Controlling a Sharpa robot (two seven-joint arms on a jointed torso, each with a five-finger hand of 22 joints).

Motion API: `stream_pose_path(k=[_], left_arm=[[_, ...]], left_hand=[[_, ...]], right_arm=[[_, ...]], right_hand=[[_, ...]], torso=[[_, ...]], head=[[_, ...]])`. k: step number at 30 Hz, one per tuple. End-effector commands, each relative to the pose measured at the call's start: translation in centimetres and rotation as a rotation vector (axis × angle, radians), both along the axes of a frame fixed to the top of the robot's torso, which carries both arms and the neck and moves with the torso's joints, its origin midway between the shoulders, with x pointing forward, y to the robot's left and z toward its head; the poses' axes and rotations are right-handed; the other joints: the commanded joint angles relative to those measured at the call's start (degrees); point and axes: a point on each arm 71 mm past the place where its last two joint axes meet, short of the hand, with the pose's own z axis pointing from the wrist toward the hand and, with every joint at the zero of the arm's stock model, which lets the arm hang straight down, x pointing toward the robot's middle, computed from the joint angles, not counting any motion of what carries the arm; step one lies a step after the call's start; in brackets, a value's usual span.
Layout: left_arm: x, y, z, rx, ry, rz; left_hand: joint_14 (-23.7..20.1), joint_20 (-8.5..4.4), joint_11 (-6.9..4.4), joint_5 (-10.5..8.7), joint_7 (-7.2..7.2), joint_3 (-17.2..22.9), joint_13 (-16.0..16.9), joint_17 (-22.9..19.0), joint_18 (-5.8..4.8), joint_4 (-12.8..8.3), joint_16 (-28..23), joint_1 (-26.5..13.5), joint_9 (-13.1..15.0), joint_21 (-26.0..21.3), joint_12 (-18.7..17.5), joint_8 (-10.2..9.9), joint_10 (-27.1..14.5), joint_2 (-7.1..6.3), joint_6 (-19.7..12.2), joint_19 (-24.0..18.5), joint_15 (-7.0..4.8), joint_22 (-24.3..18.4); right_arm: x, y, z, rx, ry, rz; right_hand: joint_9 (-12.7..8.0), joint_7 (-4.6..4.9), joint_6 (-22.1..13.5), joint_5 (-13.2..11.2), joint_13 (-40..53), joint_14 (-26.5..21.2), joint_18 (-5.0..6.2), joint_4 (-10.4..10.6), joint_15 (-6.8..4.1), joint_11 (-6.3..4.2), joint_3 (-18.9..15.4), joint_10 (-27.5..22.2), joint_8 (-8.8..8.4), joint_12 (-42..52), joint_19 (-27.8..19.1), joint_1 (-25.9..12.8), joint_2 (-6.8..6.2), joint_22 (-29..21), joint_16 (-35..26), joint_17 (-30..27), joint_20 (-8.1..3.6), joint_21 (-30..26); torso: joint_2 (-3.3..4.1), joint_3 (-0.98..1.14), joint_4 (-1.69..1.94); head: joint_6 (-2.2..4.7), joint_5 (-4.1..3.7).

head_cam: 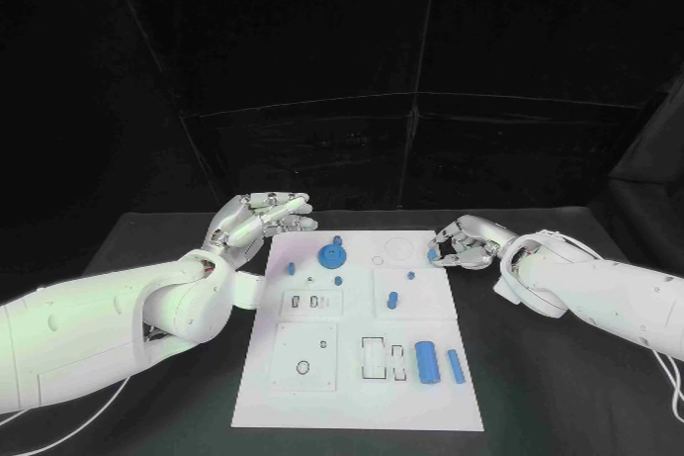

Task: Assemble the parts on the task board

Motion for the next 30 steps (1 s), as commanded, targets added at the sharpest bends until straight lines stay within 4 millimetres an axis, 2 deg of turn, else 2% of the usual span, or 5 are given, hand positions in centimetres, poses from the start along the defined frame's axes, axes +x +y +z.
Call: stream_pose_path(k=[1, 25, 30], left_arm=[[-0.06, -0.11, 0.32, -0.017, -0.031, -0.009], [-0.03, -0.13, 0.30, -0.017, -0.031, -0.010], [-0.02, -0.09, 0.30, -0.017, -0.031, -0.010]], left_hand=[[0.3, -0.03, -0.03, 0.22, 0.04, 0.0, 0.0, 0.1, 0.82, -0.3, -0.2, 0.0, 0.0, -0.3, -0.3, -0.3, 0.3, 0.62, 0.5, 0.3, -0.08, -0.1], [0.4, -0.07, -0.05, 0.22, 0.01, 0.1, -0.1, 0.1, 0.81, -0.5, -0.4, 0.0, -0.1, -0.3, -0.5, -0.5, 0.4, 0.78, 0.5, 0.4, -0.11, -0.1], [0.4, -0.09, -0.06, 0.22, 0.01, 0.2, -0.1, 0.1, 0.81, -0.6, -0.4, 0.0, -0.1, -0.4, -0.6, -0.5, 0.4, 0.88, 0.6, 0.5, -0.12, -0.2]], right_arm=[[0.02, 0.19, 0.01, -0.012, 0.005, 0.008], [0.18, 0.56, 0.22, 0.005, -0.037, -0.004], [0.14, 0.60, 0.53, 0.018, -0.074, -0.031]], right_hand=[[0.1, -0.14, 0.7, -0.3, 1.6, 3.6, -1.00, -0.5, -0.24, -0.19, 0.0, 0.4, 0.48, 0.3, 0.1, 0.1, 0.17, 6.0, 0.0, 3.3, -0.19, -0.2], [0.7, -2.14, 6.9, -0.5, 3.0, 3.7, -1.17, -1.2, -1.67, -1.87, 2.7, 1.8, 2.53, 1.8, 0.7, -0.4, 2.71, 6.8, 0.1, 3.9, -1.41, 0.1], [0.7, -2.39, 7.4, 0.3, 3.2, 3.8, -1.18, -1.3, -1.89, -2.14, 3.3, 1.9, 2.56, 2.0, 0.7, -0.7, 2.93, 6.9, 0.2, 4.0, -1.68, 0.1]], torso=[[0.01, 0.00, -0.03], [0.00, 0.03, -0.02], [-0.02, 0.07, -0.06]], head=[[-0.06, -0.08], [-0.41, -0.02], [-0.40, 0.03]])
